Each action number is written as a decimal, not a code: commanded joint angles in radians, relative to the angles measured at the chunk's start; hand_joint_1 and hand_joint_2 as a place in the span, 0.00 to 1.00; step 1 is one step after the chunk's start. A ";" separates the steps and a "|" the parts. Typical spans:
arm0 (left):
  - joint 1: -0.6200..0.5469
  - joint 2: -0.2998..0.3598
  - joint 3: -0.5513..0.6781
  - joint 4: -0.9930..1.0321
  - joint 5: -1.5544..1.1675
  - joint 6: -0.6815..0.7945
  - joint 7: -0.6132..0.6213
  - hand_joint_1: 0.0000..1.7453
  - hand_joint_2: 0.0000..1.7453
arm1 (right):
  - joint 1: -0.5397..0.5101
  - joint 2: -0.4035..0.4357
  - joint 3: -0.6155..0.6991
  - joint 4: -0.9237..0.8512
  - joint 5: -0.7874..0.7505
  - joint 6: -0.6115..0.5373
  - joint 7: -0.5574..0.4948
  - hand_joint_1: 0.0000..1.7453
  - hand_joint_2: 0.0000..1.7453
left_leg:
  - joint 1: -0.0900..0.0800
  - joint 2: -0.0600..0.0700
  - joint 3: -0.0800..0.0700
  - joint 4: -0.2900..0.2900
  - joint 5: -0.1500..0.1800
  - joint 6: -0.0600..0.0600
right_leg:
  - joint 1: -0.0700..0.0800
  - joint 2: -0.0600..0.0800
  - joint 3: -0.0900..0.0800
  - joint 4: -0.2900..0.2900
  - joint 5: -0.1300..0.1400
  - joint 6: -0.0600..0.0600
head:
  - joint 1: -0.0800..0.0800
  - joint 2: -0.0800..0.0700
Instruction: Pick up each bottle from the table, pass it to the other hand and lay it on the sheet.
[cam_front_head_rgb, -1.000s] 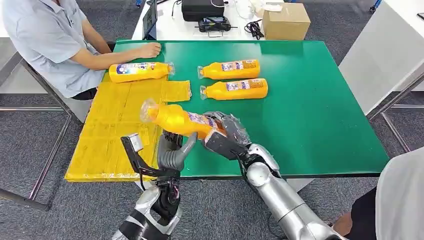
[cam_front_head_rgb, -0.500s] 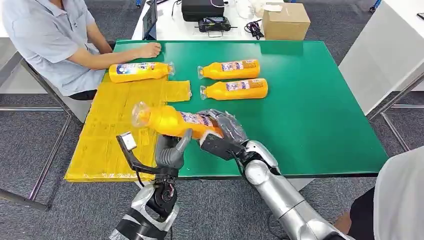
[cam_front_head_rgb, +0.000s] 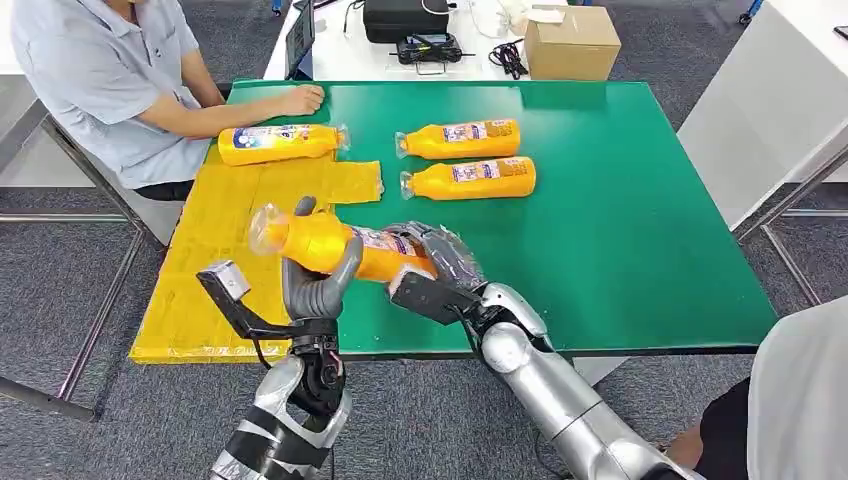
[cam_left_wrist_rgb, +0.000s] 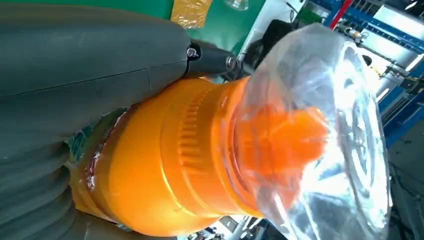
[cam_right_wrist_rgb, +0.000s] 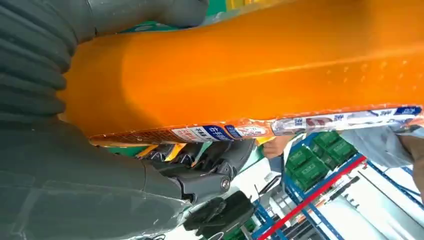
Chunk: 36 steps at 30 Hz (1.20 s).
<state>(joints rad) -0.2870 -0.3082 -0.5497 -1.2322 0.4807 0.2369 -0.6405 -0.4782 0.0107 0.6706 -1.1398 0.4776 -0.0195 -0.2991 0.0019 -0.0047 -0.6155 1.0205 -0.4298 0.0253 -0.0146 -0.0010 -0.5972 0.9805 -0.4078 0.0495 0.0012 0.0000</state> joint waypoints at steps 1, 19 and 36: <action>-0.050 0.004 0.010 0.037 0.029 -0.030 0.020 1.00 1.00 | -0.051 -0.001 0.043 0.046 -0.022 0.007 -0.006 1.00 1.00 | 0.000 0.001 0.004 0.000 -0.002 -0.001 | 0.000 0.000 0.003 0.000 -0.001 -0.002 | 0.000 0.000; -0.029 0.022 0.028 0.010 0.115 -0.128 0.084 1.00 1.00 | 0.001 0.000 -0.022 0.027 -0.031 -0.044 -0.041 0.00 1.00 | 0.000 0.000 0.005 -0.001 -0.001 -0.001 | 0.001 0.000 0.004 0.000 -0.002 -0.002 | 0.000 0.000; -0.163 0.016 0.303 0.312 -0.646 0.450 0.043 1.00 1.00 | 0.186 -0.021 -0.304 -0.092 0.038 -0.274 -0.101 0.00 1.00 | 0.000 0.000 0.005 -0.002 -0.001 -0.002 | 0.000 0.000 0.005 -0.002 -0.001 -0.002 | 0.000 0.000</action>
<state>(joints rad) -0.3334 -0.3017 -0.4804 -1.1716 0.0134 0.6266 -0.6344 -0.3585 -0.0114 0.5207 -1.1792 0.5200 -0.2350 -0.3815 0.0018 -0.0048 -0.6157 1.0206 -0.4297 0.0253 -0.0146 -0.0010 -0.5976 0.9803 -0.4077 0.0495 0.0015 0.0000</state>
